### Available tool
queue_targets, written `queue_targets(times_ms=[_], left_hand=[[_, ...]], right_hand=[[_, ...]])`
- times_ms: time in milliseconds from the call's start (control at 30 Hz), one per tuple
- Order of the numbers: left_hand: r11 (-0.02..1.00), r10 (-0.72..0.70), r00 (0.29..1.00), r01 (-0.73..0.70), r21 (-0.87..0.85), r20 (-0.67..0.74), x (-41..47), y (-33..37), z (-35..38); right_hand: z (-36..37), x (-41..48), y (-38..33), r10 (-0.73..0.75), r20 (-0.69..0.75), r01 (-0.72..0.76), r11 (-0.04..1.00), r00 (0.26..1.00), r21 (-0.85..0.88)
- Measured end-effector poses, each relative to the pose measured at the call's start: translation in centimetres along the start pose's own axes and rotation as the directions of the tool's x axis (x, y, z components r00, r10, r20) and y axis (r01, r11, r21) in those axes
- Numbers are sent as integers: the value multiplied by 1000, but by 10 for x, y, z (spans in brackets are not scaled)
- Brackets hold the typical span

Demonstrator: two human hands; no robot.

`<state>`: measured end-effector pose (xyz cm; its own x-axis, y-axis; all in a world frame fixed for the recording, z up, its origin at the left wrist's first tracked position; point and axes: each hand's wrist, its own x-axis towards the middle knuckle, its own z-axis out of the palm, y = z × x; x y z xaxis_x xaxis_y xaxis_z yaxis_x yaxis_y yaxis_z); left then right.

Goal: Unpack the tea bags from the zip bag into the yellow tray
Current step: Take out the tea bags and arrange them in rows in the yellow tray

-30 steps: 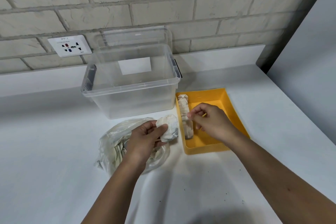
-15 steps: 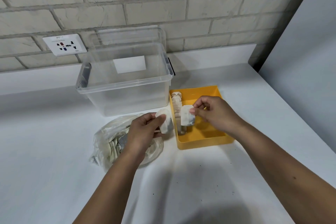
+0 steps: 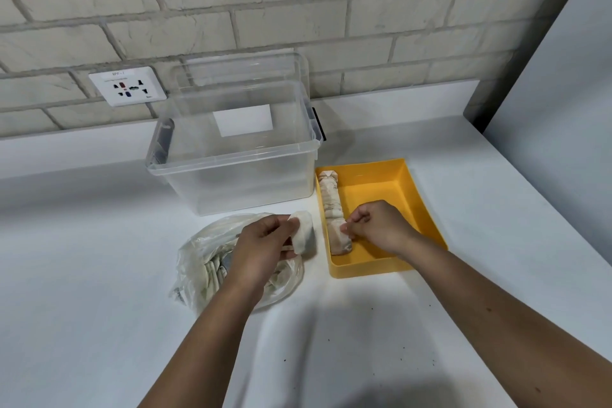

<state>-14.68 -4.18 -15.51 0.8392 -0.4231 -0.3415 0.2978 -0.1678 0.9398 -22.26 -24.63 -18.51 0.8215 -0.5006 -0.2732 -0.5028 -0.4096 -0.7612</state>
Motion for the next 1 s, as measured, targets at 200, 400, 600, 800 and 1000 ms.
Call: queue_targets(times_ms=[200, 400, 600, 800, 1000], left_hand=[[1000, 13, 999, -13, 17, 34, 3, -3, 4], [998, 50, 994, -52, 23, 94, 5, 3, 18], [997, 65, 989, -69, 28, 136, 5, 4, 34], [908, 160, 986, -161, 387, 35, 13, -15, 24], [867, 110, 986, -157, 474, 125, 14, -21, 28]], right_hand=[[1, 0, 1, 34, 62, -32, 999, 997, -31], [-27, -25, -27, -29, 120, -1, 971, 992, 239], [-33, -38, -33, -93, 124, 71, 982, 988, 177], [-33, -32, -13, -24, 76, 20, 998, 997, 56], [-11, -19, -4, 93, 175, -73, 990, 980, -118]])
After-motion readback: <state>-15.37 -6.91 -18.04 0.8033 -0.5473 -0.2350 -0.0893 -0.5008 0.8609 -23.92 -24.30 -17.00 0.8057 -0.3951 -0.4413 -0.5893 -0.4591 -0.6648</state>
